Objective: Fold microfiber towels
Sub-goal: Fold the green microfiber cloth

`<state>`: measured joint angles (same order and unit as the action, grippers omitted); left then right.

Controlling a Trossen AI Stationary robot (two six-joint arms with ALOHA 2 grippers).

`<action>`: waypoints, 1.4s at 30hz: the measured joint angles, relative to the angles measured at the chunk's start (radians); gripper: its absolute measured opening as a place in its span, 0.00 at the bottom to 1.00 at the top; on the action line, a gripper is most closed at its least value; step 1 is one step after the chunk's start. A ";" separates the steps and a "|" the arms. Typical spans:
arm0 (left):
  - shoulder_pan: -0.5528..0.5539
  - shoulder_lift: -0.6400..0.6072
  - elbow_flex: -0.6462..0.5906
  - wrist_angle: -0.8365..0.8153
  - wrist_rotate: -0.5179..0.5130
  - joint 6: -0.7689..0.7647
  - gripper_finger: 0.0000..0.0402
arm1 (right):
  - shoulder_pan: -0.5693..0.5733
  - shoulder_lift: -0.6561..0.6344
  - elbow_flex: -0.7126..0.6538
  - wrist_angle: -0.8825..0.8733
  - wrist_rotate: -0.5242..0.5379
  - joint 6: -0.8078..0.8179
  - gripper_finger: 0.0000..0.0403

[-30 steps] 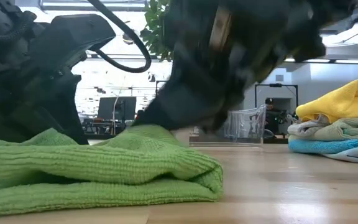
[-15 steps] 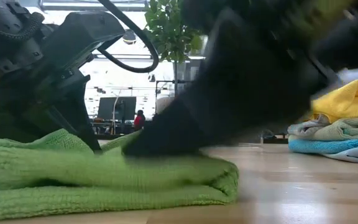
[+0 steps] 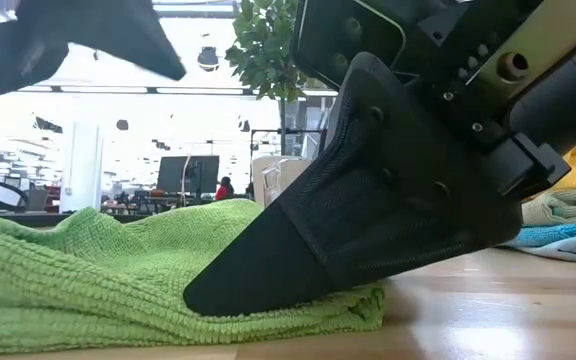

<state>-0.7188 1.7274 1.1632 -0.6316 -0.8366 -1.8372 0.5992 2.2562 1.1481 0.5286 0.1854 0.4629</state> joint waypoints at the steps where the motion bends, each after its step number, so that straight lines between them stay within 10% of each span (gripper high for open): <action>1: -0.008 -0.003 0.000 0.033 -0.039 -0.002 0.01 | -0.001 0.001 0.000 0.001 0.000 0.000 0.05; 10: -0.055 0.268 0.028 0.562 0.139 0.204 0.00 | -0.005 0.002 -0.001 0.004 -0.001 -0.003 0.07; 25: -0.071 0.346 0.342 -0.195 0.504 0.132 0.00 | -0.013 0.002 -0.002 0.004 -0.008 -0.003 0.07; 30: -0.108 0.345 0.445 -0.360 0.453 0.106 0.00 | -0.016 0.002 -0.002 0.004 -0.008 -0.003 0.07; 42: -0.142 0.354 0.476 -0.414 -0.027 -0.314 0.00 | -0.024 -0.122 -0.007 -0.008 -0.014 -0.082 0.06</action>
<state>-0.8605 2.0818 1.6395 -1.0461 -0.8631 -2.1514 0.5750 2.1342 1.1406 0.5206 0.1717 0.3813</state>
